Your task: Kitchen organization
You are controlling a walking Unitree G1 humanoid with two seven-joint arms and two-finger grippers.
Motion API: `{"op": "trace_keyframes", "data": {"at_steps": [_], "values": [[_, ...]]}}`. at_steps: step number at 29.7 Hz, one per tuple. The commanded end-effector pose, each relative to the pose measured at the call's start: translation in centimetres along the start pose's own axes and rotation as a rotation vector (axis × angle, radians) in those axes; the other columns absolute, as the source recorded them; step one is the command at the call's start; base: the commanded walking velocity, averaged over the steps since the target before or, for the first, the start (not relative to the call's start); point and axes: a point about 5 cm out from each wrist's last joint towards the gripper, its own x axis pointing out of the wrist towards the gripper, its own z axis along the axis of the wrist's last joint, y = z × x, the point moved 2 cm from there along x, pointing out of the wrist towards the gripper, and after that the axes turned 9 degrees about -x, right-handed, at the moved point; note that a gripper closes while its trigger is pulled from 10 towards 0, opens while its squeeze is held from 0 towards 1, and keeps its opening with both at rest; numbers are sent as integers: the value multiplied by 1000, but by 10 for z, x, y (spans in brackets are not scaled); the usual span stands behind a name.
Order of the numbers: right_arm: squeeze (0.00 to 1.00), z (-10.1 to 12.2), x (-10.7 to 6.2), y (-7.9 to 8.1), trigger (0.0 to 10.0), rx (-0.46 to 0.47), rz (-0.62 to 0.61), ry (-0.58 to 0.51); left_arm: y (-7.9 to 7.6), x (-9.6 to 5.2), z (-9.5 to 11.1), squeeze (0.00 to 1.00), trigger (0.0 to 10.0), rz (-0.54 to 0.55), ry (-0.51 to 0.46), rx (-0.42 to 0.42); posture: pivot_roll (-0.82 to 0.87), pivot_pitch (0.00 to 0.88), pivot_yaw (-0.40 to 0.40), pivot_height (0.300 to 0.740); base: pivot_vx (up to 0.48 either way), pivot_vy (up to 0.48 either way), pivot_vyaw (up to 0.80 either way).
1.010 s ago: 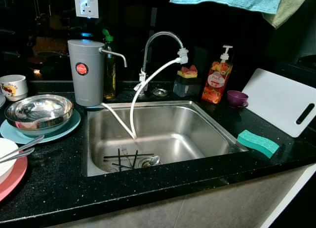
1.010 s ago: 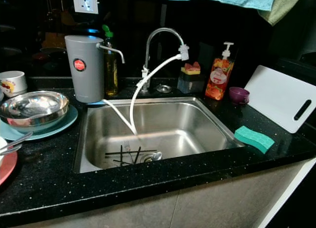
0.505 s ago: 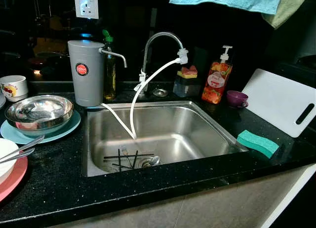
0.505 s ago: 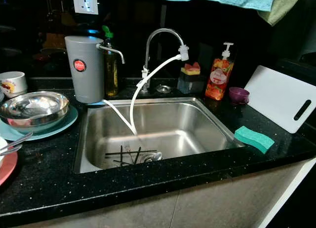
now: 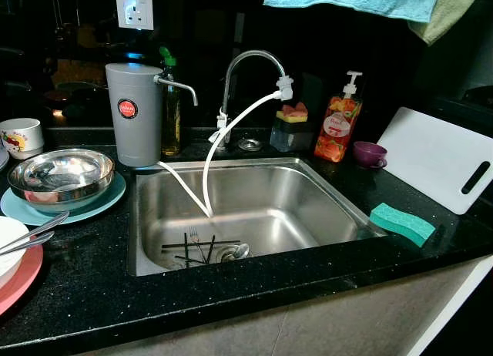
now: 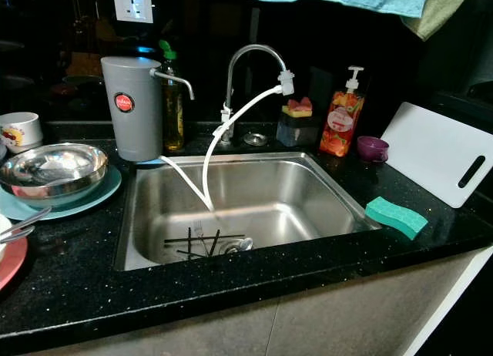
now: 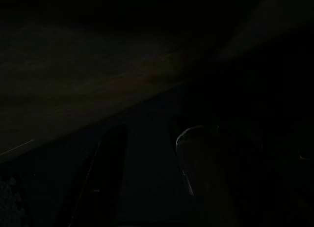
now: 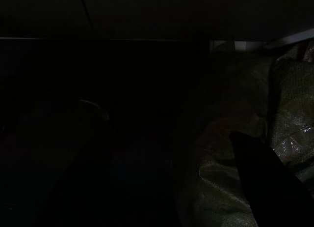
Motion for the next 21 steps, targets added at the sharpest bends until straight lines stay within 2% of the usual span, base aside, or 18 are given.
{"op": "trace_keyframes", "data": {"at_steps": [1, 21], "values": [[0, 0, 0, -5, 10000, -2, -13, -7, -6, 0, -3, 0, 10000, -18, 15, 2, 99, 4, -122, 740, 0, 0, 0], [0, -8, -2, 1, 10000, 7, -7, 17, -3, 0, -3, 0, 10000, -17, 16, 17, 98, 4, -109, 740, 0, 0, 0]]}}
